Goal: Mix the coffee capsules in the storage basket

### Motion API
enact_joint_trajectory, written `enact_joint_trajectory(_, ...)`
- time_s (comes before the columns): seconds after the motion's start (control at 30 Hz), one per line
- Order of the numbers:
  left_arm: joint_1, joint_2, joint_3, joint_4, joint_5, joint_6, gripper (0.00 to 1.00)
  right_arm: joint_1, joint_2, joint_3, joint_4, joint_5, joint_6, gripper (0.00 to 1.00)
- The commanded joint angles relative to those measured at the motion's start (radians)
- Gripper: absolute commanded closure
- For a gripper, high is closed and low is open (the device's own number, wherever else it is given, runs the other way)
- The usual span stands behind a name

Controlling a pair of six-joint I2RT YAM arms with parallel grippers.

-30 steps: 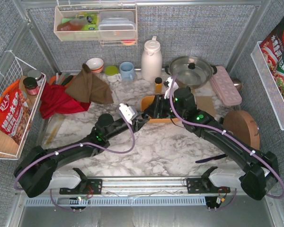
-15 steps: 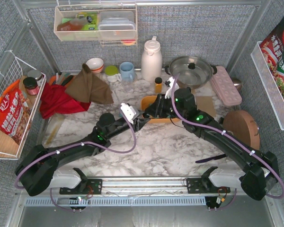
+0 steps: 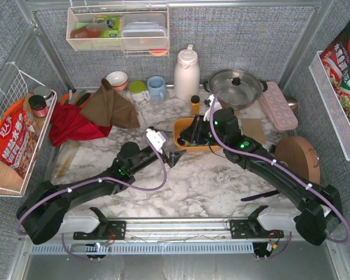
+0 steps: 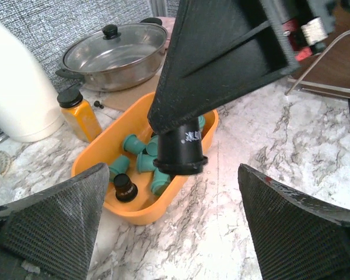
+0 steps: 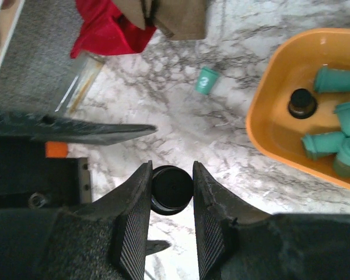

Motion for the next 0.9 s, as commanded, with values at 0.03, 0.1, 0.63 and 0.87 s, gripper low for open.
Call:
enact_joint_trajectory(0.03,0.000,-0.051,-0.035,0.007,-0.060,0.003,0.01,-0.004,0.038,0.005,0.056,0.171,-0.096,0.75)
enact_joint_trajectory(0.1,-0.001,-0.081,-0.063,-0.006,-0.122,-0.009,0.01,-0.005,0.074,0.013,0.069,0.257,-0.159,0.75)
enact_joint_trajectory(0.63,0.192,0.143,0.138,-0.473,-0.456,-0.321,0.01,-0.048,0.460,0.195,0.003,0.533,-0.391,0.40)
enact_joint_trajectory(0.87,0.270,0.330,0.254,-0.566,-0.456,-0.372,0.02,-0.052,0.373,0.140,-0.018,0.454,-0.376,0.39)
